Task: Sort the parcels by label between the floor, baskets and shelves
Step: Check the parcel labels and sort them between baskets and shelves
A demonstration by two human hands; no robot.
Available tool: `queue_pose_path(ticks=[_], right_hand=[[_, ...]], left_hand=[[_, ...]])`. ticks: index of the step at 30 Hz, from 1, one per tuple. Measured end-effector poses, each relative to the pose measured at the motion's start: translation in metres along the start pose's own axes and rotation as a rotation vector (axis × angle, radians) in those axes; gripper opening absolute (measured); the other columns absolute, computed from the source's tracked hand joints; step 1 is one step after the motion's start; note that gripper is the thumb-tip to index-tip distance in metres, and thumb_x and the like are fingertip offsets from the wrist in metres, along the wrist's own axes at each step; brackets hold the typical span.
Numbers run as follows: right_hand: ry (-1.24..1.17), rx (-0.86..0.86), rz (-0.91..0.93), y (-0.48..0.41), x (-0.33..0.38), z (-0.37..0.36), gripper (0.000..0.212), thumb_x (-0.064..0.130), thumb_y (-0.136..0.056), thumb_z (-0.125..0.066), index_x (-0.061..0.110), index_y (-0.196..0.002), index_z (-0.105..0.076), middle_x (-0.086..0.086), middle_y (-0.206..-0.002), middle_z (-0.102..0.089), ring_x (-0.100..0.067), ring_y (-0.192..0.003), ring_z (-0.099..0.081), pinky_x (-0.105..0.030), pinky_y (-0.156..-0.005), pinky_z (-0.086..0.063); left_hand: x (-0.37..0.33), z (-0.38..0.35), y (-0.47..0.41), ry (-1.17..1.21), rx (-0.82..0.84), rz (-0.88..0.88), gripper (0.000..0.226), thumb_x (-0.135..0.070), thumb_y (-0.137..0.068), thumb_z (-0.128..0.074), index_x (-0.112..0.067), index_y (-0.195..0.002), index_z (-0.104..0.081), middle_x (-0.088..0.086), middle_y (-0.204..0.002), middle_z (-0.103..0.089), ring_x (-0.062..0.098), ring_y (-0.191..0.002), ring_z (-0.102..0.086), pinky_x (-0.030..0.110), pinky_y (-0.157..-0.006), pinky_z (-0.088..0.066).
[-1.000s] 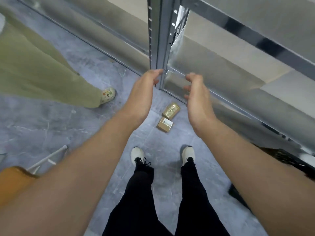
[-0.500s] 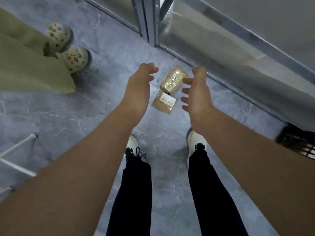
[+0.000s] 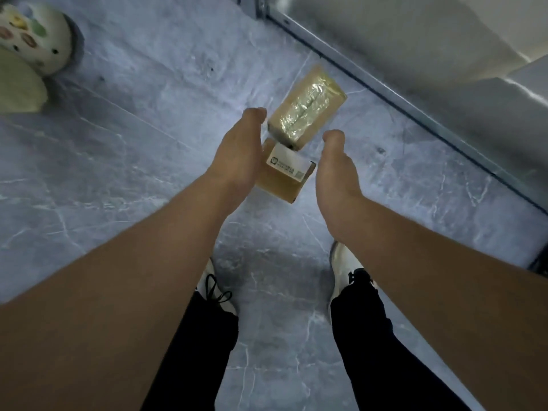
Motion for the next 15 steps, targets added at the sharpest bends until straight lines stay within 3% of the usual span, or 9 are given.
queue_pose_path(ticks=[3,5,7,9,11,13,15], right_hand=[[-0.021,0.011,-0.046,-0.026,-0.018,-0.007,0.044,0.056,-0.113,-0.031,0.027,-0.084,-0.048,0.003,-0.089,-0.055,-0.014,-0.081,-0.053,-0.032,-0.069,-0.040],[-0.049,0.026,-0.069,-0.037,-0.028,-0.010,0.050,0.057,-0.113,-0.030,0.024,-0.085,-0.054,0.000,-0.086,-0.059,-0.014,-0.078,-0.055,-0.032,-0.072,-0.045],[-0.086,0.065,-0.070,-0.043,-0.036,-0.017,0.061,0.063,-0.111,-0.028,0.017,-0.101,-0.067,-0.004,-0.093,-0.069,-0.019,-0.087,-0.065,-0.034,-0.082,-0.053],[-0.151,0.058,-0.080,-0.040,-0.040,-0.023,0.076,0.073,-0.106,-0.026,0.014,-0.126,-0.070,-0.009,-0.113,-0.075,-0.026,-0.108,-0.070,-0.045,-0.103,-0.055],[-0.179,0.043,-0.113,-0.034,-0.042,-0.024,0.090,0.081,-0.097,-0.025,0.015,-0.143,-0.066,-0.011,-0.128,-0.073,-0.031,-0.121,-0.068,-0.053,-0.113,-0.051],[-0.197,0.021,-0.125,-0.026,-0.044,-0.019,0.087,0.081,-0.098,-0.025,0.016,-0.136,-0.069,-0.010,-0.125,-0.074,-0.032,-0.121,-0.069,-0.055,-0.115,-0.050],[-0.224,0.036,-0.122,-0.015,-0.045,-0.011,0.075,0.073,-0.107,-0.024,0.016,-0.110,-0.074,-0.008,-0.104,-0.077,-0.033,-0.113,-0.072,-0.053,-0.113,-0.052]], left_hand=[[0.021,-0.012,-0.021,-0.008,-0.007,-0.004,0.031,-0.044,-0.108,-0.031,-0.034,-0.093,-0.056,-0.022,-0.076,-0.052,-0.021,-0.041,-0.050,0.002,-0.042,-0.036],[0.032,-0.018,-0.034,0.008,-0.015,0.008,0.039,-0.048,-0.107,-0.030,-0.033,-0.083,-0.056,-0.018,-0.070,-0.059,-0.011,-0.055,-0.060,0.006,-0.054,-0.042],[0.038,-0.023,-0.040,0.021,-0.009,0.014,0.044,-0.051,-0.106,-0.030,-0.030,-0.079,-0.058,-0.008,-0.072,-0.064,0.005,-0.069,-0.061,0.019,-0.067,-0.042],[0.043,-0.025,-0.040,0.020,-0.014,0.012,0.044,-0.051,-0.106,-0.031,-0.028,-0.079,-0.058,-0.009,-0.063,-0.066,0.003,-0.063,-0.062,0.020,-0.065,-0.042],[0.044,-0.026,-0.031,0.025,-0.025,0.023,0.041,-0.051,-0.105,-0.033,-0.027,-0.081,-0.056,-0.012,-0.059,-0.066,0.000,-0.057,-0.062,0.018,-0.058,-0.043],[0.045,-0.024,-0.021,0.043,-0.034,0.049,0.038,-0.056,-0.102,-0.034,-0.028,-0.092,-0.057,-0.006,-0.087,-0.066,0.006,-0.077,-0.061,0.023,-0.063,-0.039],[0.045,-0.019,-0.010,0.049,-0.040,0.069,0.040,-0.059,-0.101,-0.033,-0.030,-0.091,-0.057,-0.007,-0.098,-0.060,0.009,-0.087,-0.057,0.025,-0.067,-0.036]])
Point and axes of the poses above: each hand's wrist, its own y-axis away from the middle knuckle, its own z-axis out of the back of the hand, x = y × z, the point moved 2 cm from there along -y, towards the middle knuckle
